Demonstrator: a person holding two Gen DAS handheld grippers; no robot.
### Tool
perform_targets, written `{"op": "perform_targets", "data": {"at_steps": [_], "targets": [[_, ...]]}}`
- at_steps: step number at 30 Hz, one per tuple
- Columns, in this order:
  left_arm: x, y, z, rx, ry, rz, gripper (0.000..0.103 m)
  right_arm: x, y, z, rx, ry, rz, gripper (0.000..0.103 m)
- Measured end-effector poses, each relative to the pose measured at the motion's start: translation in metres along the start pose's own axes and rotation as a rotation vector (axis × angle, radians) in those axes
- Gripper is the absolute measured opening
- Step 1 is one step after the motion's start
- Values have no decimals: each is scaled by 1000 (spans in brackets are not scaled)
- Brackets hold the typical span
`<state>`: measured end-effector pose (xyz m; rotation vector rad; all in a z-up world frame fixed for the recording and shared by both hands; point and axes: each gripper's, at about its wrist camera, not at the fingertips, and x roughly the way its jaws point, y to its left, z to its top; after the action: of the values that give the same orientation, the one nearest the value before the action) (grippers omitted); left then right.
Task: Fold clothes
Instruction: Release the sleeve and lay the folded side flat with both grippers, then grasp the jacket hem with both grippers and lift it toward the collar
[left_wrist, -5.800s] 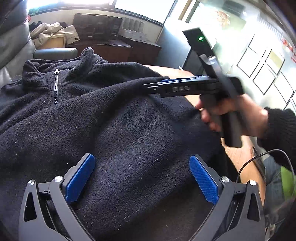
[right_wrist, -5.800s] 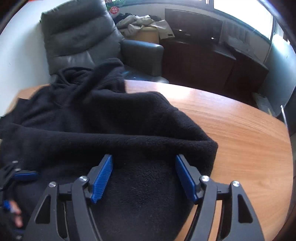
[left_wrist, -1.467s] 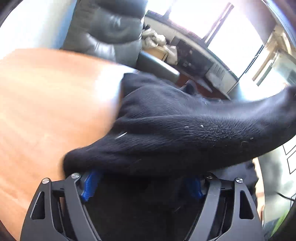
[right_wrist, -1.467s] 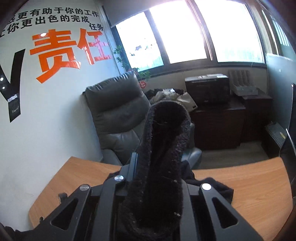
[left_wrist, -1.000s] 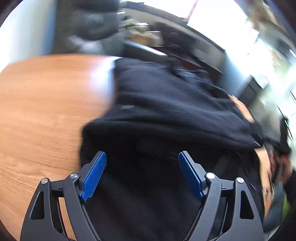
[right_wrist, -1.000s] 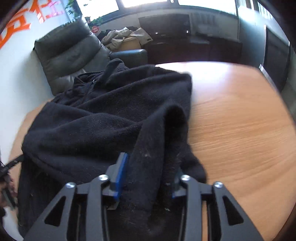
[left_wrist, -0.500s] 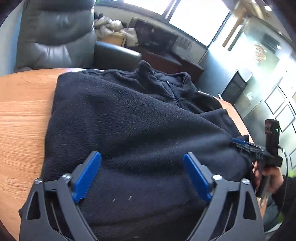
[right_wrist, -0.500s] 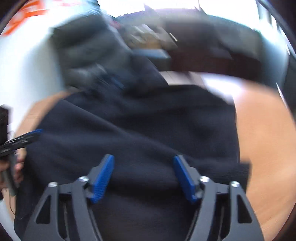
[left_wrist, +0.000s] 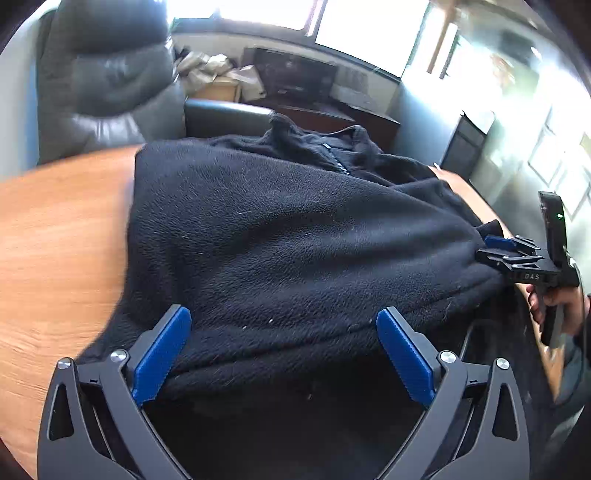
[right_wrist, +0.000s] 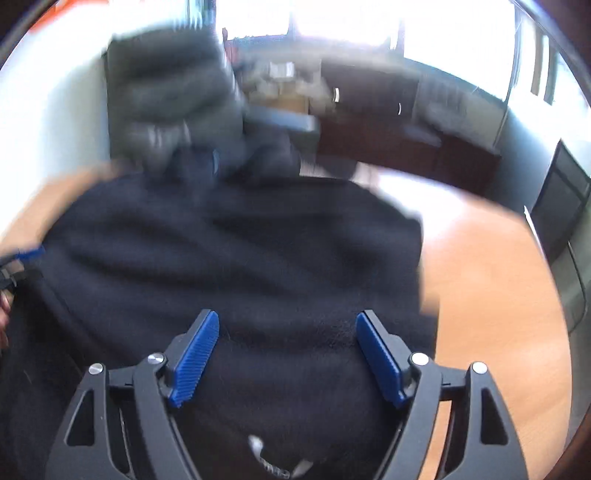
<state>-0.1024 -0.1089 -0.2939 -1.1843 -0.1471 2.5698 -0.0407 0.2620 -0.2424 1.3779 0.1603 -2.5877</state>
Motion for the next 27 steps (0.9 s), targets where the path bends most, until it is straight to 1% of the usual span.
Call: {"op": "perform_targets", "data": {"at_steps": [1, 2, 3, 4, 5, 7, 8, 9, 10, 11, 13, 15, 16, 18, 19, 20, 22, 23, 25, 27], "targets": [[-11, -1, 1, -5, -2, -3, 101, -10, 2, -5, 25, -17, -17, 73], [-24, -2, 1, -9, -7, -6, 101, -25, 5, -8, 38, -38, -32, 73], [-45, -5, -1, -12, -25, -10, 101, -46, 9, -11, 44, -68, -27, 73], [-65, -7, -3, -14, -44, -13, 101, -70, 13, -15, 49, -102, -14, 76], [-87, -9, -7, -20, -60, -14, 102, -91, 14, -24, 57, -116, -6, 81], [-134, -11, -29, -59, -58, 16, 102, -131, 15, -44, 77, -130, 9, 87], [-154, -11, -40, -79, -49, 35, 102, -152, 16, -54, 87, -136, 16, 87], [-168, -11, -53, -102, -29, 54, 102, -166, 16, -68, 101, -117, 21, 87], [-186, -9, -73, -145, 7, 80, 102, -177, 16, -86, 116, -74, 30, 87], [-203, -7, -95, -191, 50, 107, 102, -188, 15, -107, 132, -27, 41, 87], [-237, -2, -139, -278, 135, 161, 102, -203, 15, -149, 113, 86, 61, 87], [-266, -6, -172, -301, 211, 218, 102, -216, 21, -193, 43, 200, 101, 86], [-285, -11, -189, -304, 238, 245, 102, -223, 22, -211, 15, 244, 117, 85], [-315, -19, -216, -307, 291, 286, 102, -241, 21, -237, -34, 285, 121, 85], [-327, -23, -226, -309, 312, 299, 102, -249, 18, -244, -49, 286, 114, 85], [-336, -27, -234, -309, 327, 308, 102, -253, 14, -246, -47, 280, 116, 85], [-342, -32, -232, -296, 305, 288, 102, -258, 9, -244, -35, 257, 124, 85], [-343, -34, -230, -289, 292, 276, 102, -259, 10, -239, -36, 226, 135, 85], [-323, -33, -216, -268, 259, 232, 102, -250, 14, -231, -22, 168, 146, 85], [-294, -29, -202, -253, 244, 182, 102, -233, 13, -232, 25, 166, 146, 85]]}}
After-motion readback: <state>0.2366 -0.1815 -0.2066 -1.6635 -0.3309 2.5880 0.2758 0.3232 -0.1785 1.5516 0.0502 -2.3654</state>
